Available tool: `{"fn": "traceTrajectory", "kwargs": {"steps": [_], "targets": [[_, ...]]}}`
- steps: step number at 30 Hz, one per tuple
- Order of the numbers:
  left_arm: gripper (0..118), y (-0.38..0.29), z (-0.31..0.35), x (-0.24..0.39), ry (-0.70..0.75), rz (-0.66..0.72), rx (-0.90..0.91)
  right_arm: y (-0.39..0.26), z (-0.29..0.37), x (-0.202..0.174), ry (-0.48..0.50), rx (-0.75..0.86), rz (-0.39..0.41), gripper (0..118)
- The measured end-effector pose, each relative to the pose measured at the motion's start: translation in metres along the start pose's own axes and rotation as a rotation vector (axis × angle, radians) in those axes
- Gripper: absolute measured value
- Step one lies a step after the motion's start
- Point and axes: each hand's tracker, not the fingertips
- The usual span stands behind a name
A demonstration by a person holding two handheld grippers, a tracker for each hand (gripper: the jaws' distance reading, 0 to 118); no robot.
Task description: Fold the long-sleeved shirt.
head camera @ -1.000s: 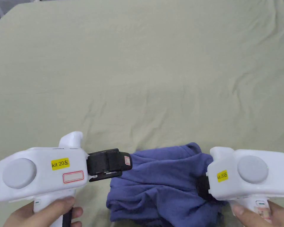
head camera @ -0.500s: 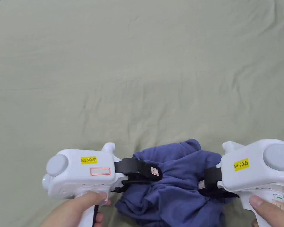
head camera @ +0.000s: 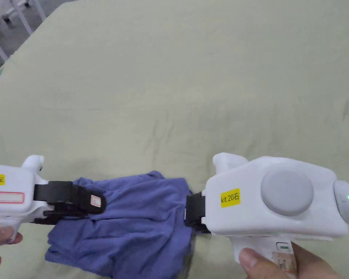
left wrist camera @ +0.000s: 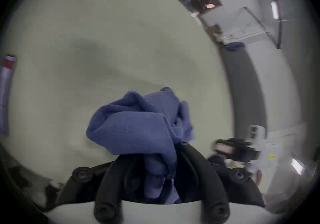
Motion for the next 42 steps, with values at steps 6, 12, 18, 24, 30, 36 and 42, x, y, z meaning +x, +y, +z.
{"fn": "traceTrajectory", "kwargs": {"steps": [6,12,18,24,30,36,42], "targets": [[21,0.012,0.046,-0.096,0.295,0.138,0.029,0.01,-0.013,-0.044,0.008,-0.018,0.07,0],[25,0.007,0.032,-0.087,0.307,0.126,0.031,0.014,-0.014,-0.07,0.039,0.009,0.083,0],[115,0.012,0.046,-0.051,0.737,-0.161,0.223,0.009,0.005,-0.066,0.032,0.031,0.097,0],[114,0.0,0.077,0.0,0.489,-0.052,0.319,0.0,0.058,-0.035,0.017,0.092,0.063,0],[0,-0.044,0.11,0.159,0.455,-0.412,0.56,-0.005,0.172,0.006,-0.068,0.361,0.095,0],[0,-0.089,0.131,0.303,0.34,-0.623,0.906,-0.029,0.301,0.016,-0.294,0.793,0.219,0],[0,-0.148,0.12,0.371,0.29,-0.62,1.133,-0.078,0.367,0.011,-0.51,1.055,0.364,0]]}}
